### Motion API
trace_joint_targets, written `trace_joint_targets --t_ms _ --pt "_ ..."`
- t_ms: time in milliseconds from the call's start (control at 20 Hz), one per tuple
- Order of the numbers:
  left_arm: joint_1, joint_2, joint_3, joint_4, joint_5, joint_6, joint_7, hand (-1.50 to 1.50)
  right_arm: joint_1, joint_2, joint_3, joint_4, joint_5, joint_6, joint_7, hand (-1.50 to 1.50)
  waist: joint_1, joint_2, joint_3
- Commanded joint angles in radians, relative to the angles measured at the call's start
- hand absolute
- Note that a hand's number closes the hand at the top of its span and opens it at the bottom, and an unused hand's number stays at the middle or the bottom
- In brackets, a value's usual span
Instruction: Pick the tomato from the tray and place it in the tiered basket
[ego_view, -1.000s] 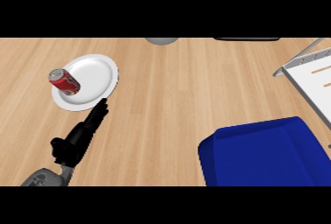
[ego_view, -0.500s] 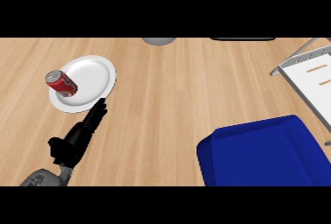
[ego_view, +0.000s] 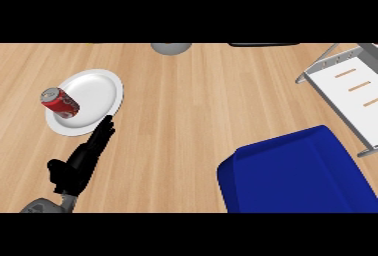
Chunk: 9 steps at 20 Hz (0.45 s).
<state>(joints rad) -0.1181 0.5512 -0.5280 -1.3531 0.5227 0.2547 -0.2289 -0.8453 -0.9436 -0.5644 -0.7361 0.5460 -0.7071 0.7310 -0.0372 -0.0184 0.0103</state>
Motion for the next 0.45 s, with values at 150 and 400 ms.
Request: trace_joint_targets --t_ms 150,400 --pt "-0.010 -0.029 0.032 -0.008 0.025 0.031 0.007 0.00 0.255 -0.024 -0.129 -0.289 -0.102 0.025 0.017 -1.50 -0.067 -0.009 -0.012" --pt "0.052 -0.006 0.037 -0.005 0.030 0.044 -0.052 0.00 0.479 -0.014 -0.255 -0.488 -0.209 0.158 0.035 -1.50 -0.089 -0.012 -0.012"
